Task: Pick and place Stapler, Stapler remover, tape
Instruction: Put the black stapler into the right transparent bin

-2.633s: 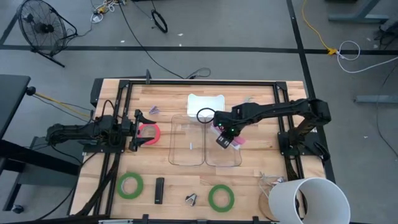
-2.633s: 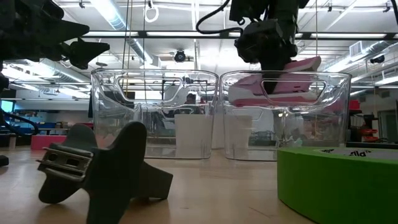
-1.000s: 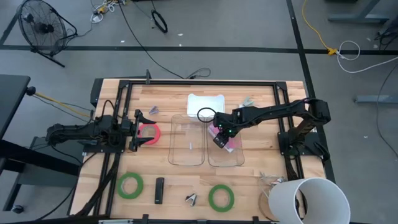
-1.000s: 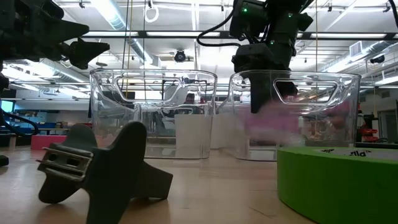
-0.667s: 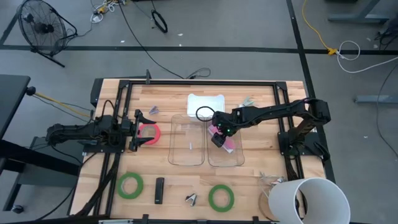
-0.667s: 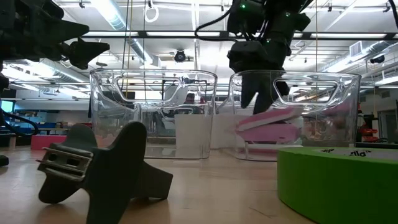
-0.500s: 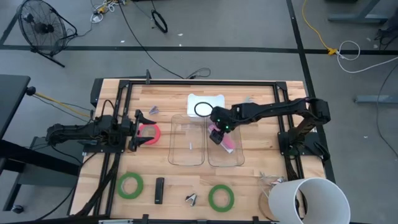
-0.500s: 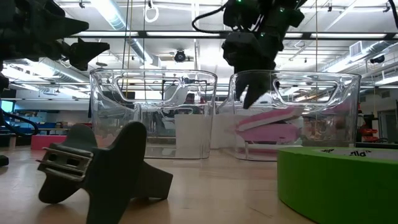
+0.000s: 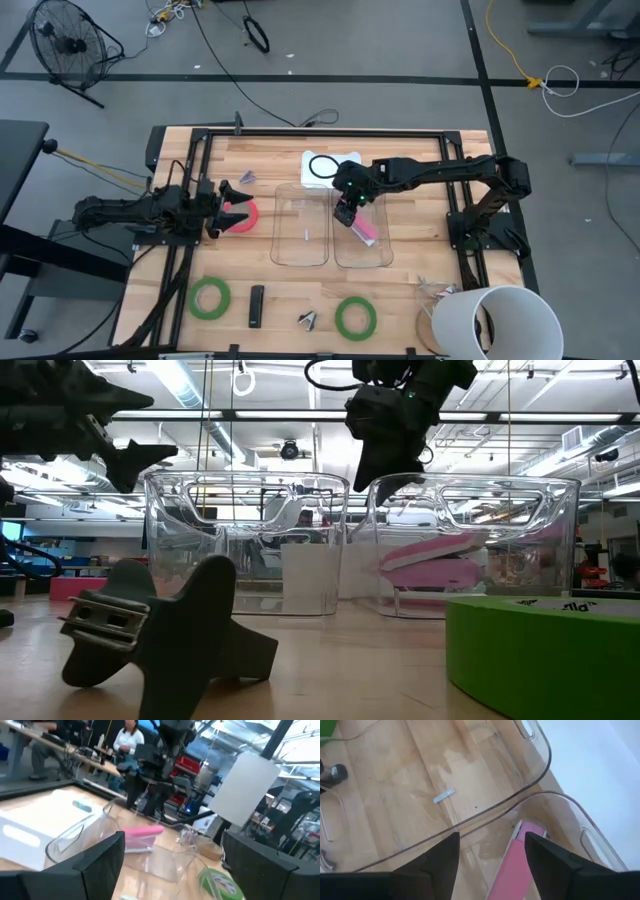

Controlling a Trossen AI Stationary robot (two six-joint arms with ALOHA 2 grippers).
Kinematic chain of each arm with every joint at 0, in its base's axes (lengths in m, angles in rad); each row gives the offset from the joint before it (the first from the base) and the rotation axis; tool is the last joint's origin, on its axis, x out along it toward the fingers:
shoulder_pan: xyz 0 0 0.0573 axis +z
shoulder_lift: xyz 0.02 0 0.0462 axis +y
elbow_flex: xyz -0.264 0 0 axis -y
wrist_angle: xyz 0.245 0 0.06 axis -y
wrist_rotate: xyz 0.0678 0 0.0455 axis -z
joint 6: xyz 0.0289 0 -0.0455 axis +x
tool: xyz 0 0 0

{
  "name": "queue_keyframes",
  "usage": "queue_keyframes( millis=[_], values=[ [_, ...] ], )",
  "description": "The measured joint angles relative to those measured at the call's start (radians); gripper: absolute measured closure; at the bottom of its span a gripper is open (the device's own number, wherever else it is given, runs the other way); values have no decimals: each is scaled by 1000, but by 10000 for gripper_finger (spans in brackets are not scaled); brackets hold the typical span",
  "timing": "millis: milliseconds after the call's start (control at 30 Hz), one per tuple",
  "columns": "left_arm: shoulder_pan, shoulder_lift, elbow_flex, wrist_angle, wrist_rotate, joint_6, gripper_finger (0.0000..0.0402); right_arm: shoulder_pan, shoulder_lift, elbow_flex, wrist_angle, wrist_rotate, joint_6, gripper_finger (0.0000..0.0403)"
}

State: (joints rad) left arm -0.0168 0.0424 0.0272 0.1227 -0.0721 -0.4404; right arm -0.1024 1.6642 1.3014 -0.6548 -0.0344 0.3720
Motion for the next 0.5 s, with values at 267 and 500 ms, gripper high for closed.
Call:
queue_keyframes(
  millis=[267, 500],
  values=[
    [-136, 271, 275, -195, -183, 64, 62, 0, 0, 0, -5, 53, -54, 194],
    [-286, 658, 646, -527, -212, 24, 62, 0, 0, 0, -24, 54, -88, 199]
  ],
)
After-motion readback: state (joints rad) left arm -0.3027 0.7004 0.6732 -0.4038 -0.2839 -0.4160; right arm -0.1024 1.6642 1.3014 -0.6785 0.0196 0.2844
